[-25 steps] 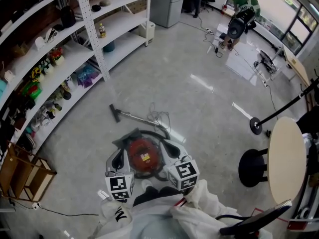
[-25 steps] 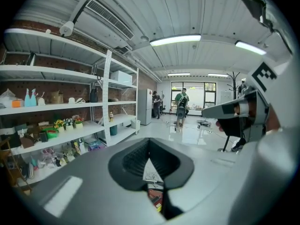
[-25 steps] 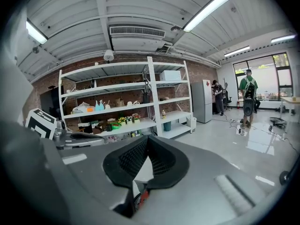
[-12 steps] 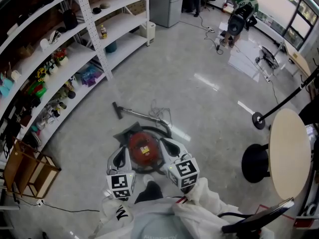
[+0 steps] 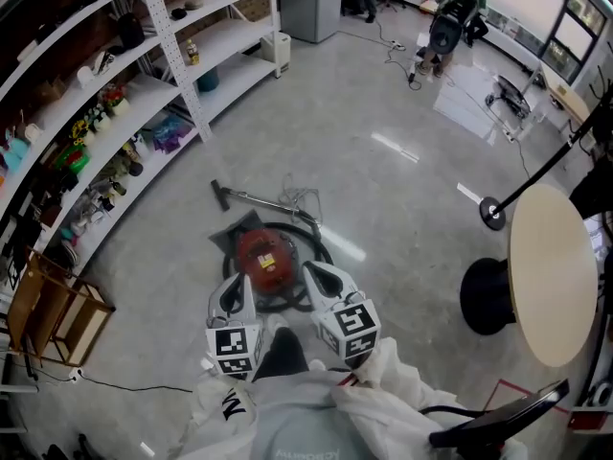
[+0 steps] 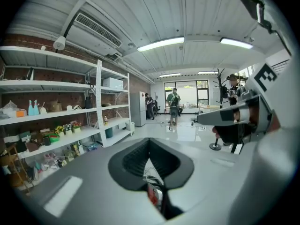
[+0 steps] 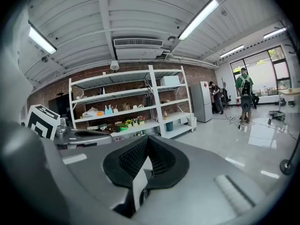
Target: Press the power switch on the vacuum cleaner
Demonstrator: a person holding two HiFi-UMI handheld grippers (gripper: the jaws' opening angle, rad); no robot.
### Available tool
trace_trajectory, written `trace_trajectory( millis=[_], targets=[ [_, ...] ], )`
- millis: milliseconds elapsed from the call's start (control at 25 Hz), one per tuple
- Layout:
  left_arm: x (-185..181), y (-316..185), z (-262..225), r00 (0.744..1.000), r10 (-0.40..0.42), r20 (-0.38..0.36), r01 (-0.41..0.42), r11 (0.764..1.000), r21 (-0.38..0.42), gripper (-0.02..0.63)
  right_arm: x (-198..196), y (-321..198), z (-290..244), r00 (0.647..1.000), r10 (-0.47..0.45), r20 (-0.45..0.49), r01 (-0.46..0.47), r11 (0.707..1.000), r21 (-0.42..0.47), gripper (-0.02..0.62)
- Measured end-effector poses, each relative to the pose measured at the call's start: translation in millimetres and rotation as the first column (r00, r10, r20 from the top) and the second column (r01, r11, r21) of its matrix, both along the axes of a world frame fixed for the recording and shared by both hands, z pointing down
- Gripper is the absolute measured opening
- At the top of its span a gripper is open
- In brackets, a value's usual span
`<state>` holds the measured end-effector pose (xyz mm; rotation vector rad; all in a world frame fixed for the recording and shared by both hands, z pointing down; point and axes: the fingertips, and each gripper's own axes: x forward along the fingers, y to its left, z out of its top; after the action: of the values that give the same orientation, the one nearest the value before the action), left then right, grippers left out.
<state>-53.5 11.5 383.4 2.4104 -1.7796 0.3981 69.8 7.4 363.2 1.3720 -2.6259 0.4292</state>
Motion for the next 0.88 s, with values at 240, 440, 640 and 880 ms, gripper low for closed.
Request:
trace_trajectory(
  millis=[240, 440, 640, 880],
  targets=[
    [17.5, 40.3, 3.6, 1.0, -0.008, 0.004, 0.008, 1.0, 0.002, 0.0, 13.6, 35.4, -2.1, 1.0, -0.018, 0.006, 0.018, 1.0, 0.016, 0.002],
    [22.6, 58.8, -5.8, 1.0, -0.027, 0.008, 0.027, 1.0, 0.01, 0.0, 19.8, 49.2, -11.8, 0.999, -0.035, 0.017, 0.035, 0.999, 0.032, 0.002],
    [24.6, 71.6, -13.5, 0.999, -0.038, 0.017, 0.038, 0.999, 0.02, 0.0, 23.4, 58.9, -14.6, 0.999, -0.042, 0.03, 0.042, 0.999, 0.031, 0.002],
    [21.1, 81.2, -12.5, 0.999, -0.047, 0.027, 0.047, 0.999, 0.005, 0.0, 18.7, 67.9, -11.5, 0.998, -0.055, 0.043, 0.054, 0.998, 0.018, 0.002]
  ],
)
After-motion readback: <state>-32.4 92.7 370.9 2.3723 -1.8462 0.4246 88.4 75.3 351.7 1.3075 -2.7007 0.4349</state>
